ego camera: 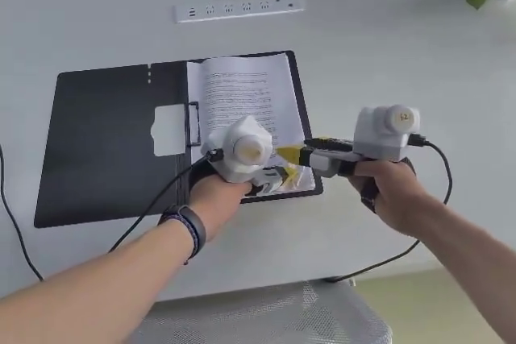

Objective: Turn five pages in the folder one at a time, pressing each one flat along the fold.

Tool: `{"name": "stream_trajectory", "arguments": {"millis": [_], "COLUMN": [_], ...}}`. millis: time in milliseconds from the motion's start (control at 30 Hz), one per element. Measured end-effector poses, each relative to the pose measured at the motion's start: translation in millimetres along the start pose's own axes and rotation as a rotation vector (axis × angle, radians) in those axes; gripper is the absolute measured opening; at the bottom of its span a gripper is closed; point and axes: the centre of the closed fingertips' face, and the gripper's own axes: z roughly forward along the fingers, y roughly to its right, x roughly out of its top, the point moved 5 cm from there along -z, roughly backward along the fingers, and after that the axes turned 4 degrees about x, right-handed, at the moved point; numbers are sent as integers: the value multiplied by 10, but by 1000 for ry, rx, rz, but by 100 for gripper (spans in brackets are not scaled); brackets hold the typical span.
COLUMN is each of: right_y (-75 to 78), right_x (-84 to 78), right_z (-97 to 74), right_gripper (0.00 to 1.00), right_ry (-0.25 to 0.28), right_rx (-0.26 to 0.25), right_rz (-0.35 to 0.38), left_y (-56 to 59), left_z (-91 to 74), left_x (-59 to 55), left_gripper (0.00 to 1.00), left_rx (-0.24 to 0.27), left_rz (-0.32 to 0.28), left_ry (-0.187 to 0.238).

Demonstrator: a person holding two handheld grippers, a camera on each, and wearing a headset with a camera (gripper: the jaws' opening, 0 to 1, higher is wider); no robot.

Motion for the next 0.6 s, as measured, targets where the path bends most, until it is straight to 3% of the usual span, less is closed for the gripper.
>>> {"name": "stream_trajectory", "arguments": {"millis": [600], "right_y": [87], "right_x": [-3], "right_z": [-66], "right_gripper": [25], "right_ry": [32], "right_rx": [15], "right_rz": [72], "left_y": [2], "left_z": [-15], "left_x": [4], "left_gripper": [60], "left_rx": [-20], "left_rz": [-22], "left_ry": [-6]}}
